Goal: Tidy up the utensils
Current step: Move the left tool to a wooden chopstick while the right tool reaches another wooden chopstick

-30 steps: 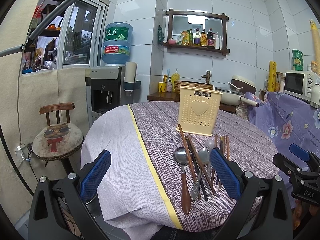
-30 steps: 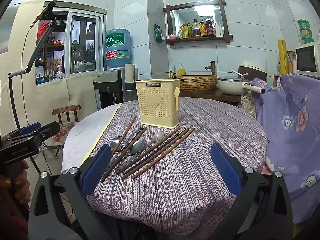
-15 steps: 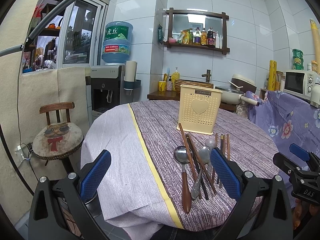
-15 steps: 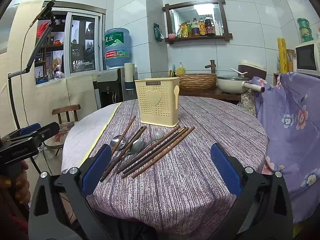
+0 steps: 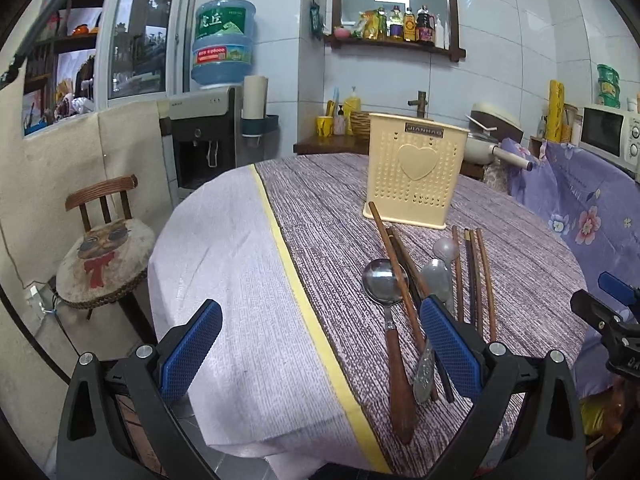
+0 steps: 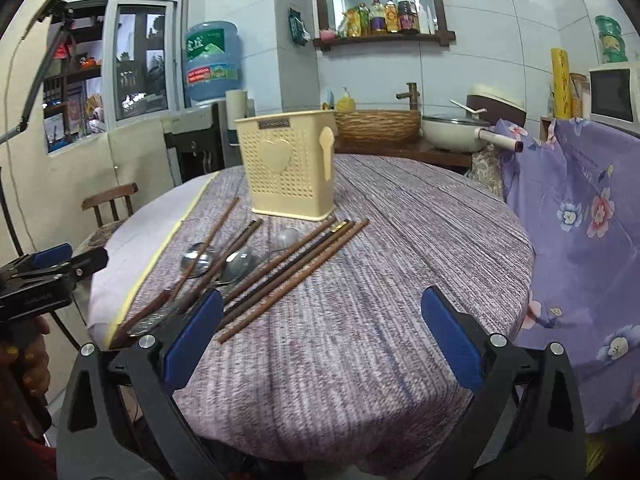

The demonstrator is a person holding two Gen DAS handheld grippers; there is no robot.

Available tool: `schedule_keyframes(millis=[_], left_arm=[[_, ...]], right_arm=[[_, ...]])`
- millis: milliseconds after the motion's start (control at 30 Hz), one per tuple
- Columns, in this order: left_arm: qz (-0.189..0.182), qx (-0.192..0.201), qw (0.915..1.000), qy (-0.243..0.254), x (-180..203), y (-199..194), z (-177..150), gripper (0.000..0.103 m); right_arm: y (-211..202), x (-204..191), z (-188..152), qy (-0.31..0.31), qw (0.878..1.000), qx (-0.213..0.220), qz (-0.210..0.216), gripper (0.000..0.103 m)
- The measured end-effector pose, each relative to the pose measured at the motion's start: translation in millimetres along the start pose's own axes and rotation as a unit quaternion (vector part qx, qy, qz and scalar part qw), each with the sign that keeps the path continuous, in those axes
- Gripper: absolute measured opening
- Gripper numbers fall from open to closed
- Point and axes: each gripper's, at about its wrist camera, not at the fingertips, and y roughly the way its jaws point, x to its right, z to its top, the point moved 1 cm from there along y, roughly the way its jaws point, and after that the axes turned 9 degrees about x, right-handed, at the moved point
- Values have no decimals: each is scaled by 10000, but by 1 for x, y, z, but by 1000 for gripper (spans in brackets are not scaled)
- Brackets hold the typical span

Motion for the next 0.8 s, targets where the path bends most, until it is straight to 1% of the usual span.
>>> schedule_keyframes(millis=[100,200,267,300,367,433,467,533,567,633,700,767,800], left_arm=[[-93,-240,9996,122,2,13,3,98],[-250,-521,9983,-14,-4,29,8,97],[-359,-747,9963,-216,-10,43,14,93],[-431,-837,9950,-322,-12,49,18,90],[-525,-973,9927,-480,-13,59,24,85],[-618,-1029,9913,-545,-11,67,31,80],[-625,-1019,9915,-510,-8,70,35,80],[-605,-998,9923,-410,-3,77,40,79],[-608,-1005,9923,-390,-1,79,41,79],[-638,-1051,9916,-392,2,85,44,79],[-620,-1069,9917,-342,5,91,47,79],[-574,-1101,9919,-285,5,98,50,79],[-566,-1124,9917,-277,5,101,51,78]], right_arm=[[15,8,4,177,9996,-222,26,98],[31,10,6,112,9991,-413,-19,98],[43,11,8,114,9983,-580,21,98],[49,12,9,153,9977,-658,38,97],[62,14,13,237,9962,-829,93,93],[76,17,17,272,9950,-963,14,83],[84,20,19,350,9939,-1046,-57,81],[101,26,23,602,9902,-1256,-100,69],[111,28,25,765,9874,-1379,-94,66],[129,31,29,942,9830,-1567,-178,57],[143,29,33,869,9819,-1650,-333,52],[156,27,35,888,9799,-1749,-366,48],[163,25,35,860,9785,-1831,-410,44]])
